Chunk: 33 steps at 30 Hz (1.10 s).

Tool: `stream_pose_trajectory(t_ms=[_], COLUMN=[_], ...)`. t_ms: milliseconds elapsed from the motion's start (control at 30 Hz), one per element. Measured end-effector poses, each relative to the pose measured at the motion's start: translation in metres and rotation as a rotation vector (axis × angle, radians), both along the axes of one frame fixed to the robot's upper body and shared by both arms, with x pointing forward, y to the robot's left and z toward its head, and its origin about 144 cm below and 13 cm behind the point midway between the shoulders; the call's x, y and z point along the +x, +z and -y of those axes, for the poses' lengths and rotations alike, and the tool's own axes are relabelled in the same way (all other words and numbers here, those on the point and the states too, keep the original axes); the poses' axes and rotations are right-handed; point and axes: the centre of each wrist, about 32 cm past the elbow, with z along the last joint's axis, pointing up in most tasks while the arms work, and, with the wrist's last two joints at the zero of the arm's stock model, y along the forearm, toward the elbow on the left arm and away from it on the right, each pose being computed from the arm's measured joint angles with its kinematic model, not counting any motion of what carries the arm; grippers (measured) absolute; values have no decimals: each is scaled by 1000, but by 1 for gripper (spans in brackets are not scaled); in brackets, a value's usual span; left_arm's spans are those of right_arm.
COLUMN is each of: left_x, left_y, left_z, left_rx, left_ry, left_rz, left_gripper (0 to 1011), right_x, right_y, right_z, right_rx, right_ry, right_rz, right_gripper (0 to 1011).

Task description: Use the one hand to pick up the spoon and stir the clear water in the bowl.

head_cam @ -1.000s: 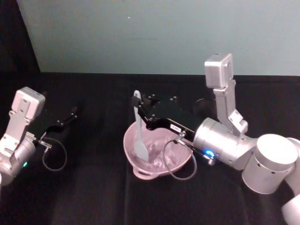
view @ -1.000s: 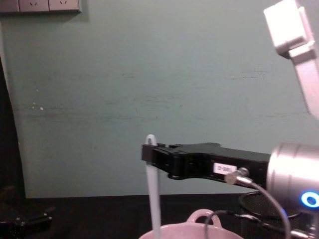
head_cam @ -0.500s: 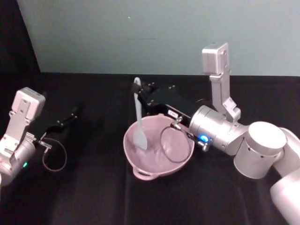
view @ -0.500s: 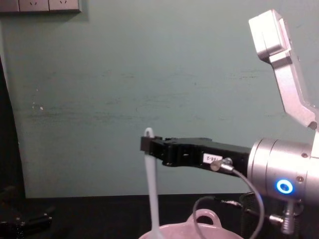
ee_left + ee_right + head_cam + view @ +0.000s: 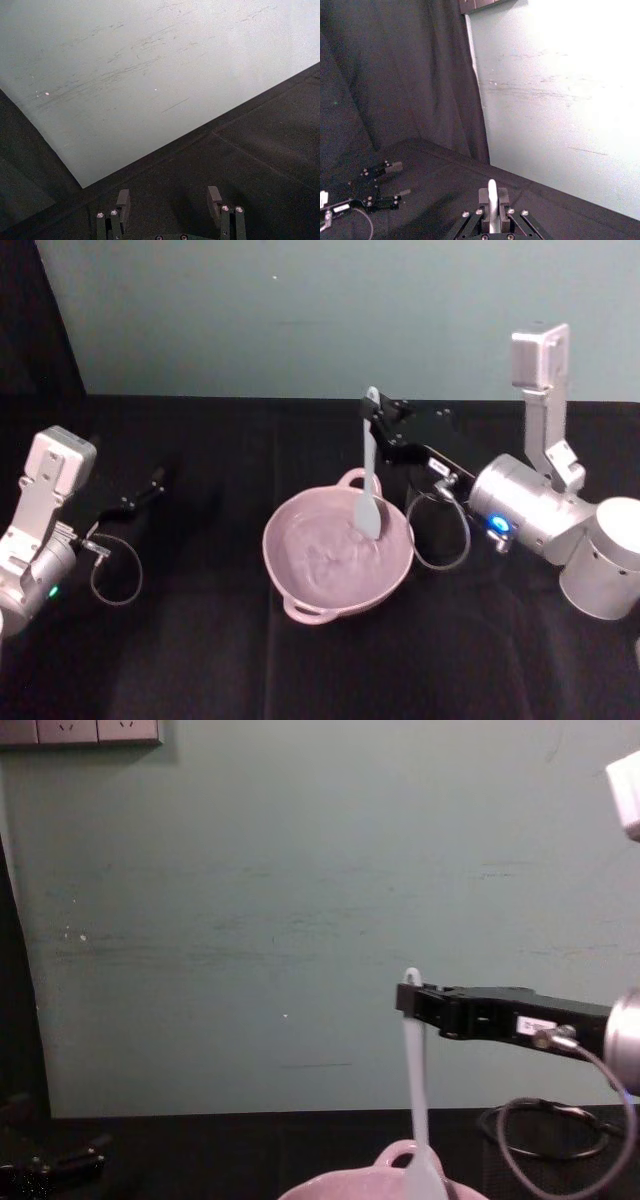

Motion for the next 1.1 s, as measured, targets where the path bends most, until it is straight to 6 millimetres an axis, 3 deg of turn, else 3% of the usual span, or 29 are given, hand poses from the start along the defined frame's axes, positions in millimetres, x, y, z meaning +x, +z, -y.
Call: stream_pose_trajectory(t_ms=[367, 700, 933, 1100], left_x=[0, 0, 0, 0], left_y=[0, 0, 0, 0], left_z=[0, 0, 0, 0], left_rx=[0, 0, 0, 0], left_ry=[0, 0, 0, 0], left_rz=[0, 0, 0, 0], left_gripper=[1011, 1011, 1011, 1011], right_x=[-23, -41, -37, -21], right_y=[3, 0, 2, -3], right_z=[2, -32, -51, -57], right_rx=[-15, 12, 21, 43], right_ry=[20, 131, 178, 183], right_rz=[4, -2, 5, -12], right_gripper=[114, 113, 113, 114])
